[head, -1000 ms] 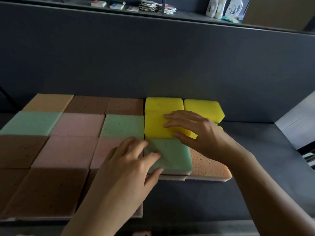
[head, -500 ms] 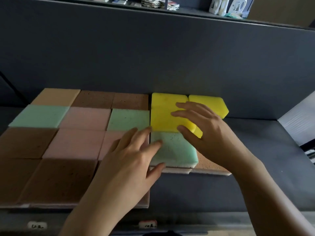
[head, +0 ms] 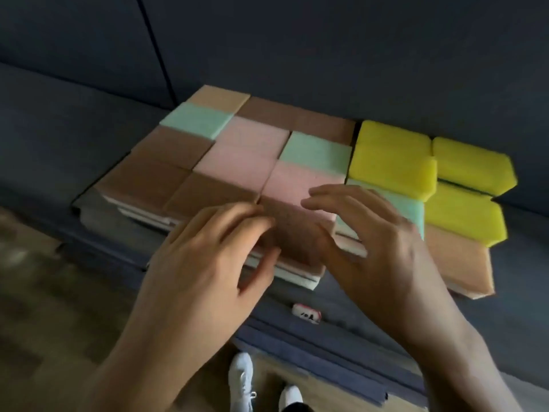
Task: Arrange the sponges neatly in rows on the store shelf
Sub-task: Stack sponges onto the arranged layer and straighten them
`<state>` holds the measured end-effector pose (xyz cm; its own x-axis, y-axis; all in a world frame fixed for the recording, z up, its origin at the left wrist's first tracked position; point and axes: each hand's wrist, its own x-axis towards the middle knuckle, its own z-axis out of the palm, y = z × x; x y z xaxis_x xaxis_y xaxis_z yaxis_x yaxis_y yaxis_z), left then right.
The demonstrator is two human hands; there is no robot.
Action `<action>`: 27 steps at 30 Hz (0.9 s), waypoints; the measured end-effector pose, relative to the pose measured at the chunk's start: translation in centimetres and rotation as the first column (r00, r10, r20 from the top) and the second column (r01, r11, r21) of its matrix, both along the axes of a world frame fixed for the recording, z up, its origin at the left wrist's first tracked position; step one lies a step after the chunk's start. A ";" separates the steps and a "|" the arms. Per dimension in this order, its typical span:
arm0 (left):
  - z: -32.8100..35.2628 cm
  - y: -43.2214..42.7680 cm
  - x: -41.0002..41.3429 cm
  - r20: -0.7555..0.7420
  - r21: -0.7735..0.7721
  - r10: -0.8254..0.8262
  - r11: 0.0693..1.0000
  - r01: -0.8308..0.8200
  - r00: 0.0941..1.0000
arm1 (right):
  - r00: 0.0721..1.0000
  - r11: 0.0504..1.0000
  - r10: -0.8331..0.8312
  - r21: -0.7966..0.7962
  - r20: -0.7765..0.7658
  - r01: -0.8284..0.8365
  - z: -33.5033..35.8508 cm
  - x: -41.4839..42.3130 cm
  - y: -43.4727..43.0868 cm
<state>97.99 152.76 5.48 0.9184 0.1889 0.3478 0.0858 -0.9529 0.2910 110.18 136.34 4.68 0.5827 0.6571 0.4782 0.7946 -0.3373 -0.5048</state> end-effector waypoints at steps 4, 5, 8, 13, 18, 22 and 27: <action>0.6 2.3 -4.3 -0.009 0.029 0.143 0.989 -0.143 0.990 | 0.989 0.988 0.149 0.042 0.006 -0.149 0.9 -3.1 3.9; 0.6 3.2 -5.6 0.001 0.028 0.178 0.984 -0.178 0.984 | 0.983 0.982 0.185 0.041 0.005 -0.185 1.1 -4.1 5.2; 0.3 6.7 -9.7 0.038 0.011 0.285 0.958 -0.286 0.958 | 0.962 0.962 0.273 -0.018 0.006 -0.273 1.1 -7.2 10.1; -0.8 14.7 -16.3 0.046 0.041 0.405 0.913 -0.406 0.913 | 0.944 0.940 0.327 -0.113 0.040 -0.321 -0.4 -12.5 19.8; -1.4 23.9 -24.0 0.003 0.077 0.530 0.845 -0.529 0.848 | 0.923 0.914 0.386 -0.140 0.017 -0.380 -1.7 -18.6 31.6; -1.6 30.3 -29.0 -0.044 0.098 0.596 0.801 -0.590 0.802 | 0.901 0.892 0.434 -0.146 0.011 -0.428 -2.0 -22.6 39.4; -1.1 38.0 -32.4 -0.092 0.087 0.638 0.770 -0.632 0.765 | 0.875 0.856 0.484 -0.201 -0.007 -0.476 -1.6 -25.8 48.1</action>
